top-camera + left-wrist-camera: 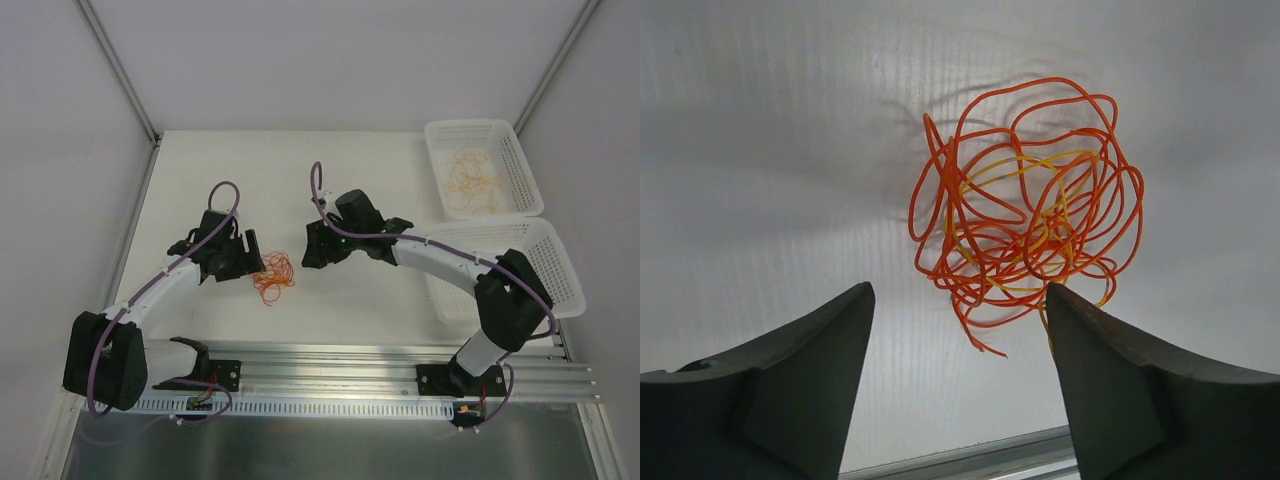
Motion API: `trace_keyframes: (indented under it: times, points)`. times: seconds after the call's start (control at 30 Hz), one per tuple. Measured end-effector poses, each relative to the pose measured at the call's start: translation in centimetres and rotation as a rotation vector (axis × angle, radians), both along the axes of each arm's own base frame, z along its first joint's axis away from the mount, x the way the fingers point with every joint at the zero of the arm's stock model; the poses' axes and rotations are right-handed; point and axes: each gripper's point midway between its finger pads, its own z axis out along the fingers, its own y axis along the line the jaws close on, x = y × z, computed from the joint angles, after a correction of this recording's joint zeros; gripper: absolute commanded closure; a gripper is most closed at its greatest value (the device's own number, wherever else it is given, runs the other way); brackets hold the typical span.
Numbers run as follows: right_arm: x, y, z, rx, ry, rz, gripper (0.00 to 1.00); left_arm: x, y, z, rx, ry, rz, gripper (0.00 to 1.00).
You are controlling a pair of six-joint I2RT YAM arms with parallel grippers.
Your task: Untangle the cables
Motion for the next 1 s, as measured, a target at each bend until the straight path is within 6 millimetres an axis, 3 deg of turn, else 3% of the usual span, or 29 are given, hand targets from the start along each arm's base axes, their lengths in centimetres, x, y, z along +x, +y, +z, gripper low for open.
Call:
trace_keyframes:
  times: [0.07, 0.23, 0.47, 0.83, 1.0]
  points:
    - [-1.0, 1.9, -0.3, 0.011, -0.004, 0.063, 0.46, 0.0, 0.0, -0.2, -0.004, 0.013, 0.016, 0.38]
    - [-1.0, 5.8, -0.7, 0.041, -0.016, 0.153, 0.53, -0.3, -0.2, -1.3, -0.005, 0.064, 0.034, 0.51]
    - [-2.1, 9.0, -2.6, 0.048, 0.015, 0.249, 0.56, -0.6, -0.9, -1.9, -0.013, 0.091, 0.027, 0.53]
    - [-3.6, 9.5, -6.4, 0.008, 0.094, 0.294, 0.6, -0.3, -1.6, -1.7, -0.047, 0.085, 0.028, 0.55]
    - [-3.3, 9.3, -7.2, -0.013, 0.089, 0.282, 0.83, -0.2, -1.7, -1.9, -0.05, 0.089, 0.031, 0.61]
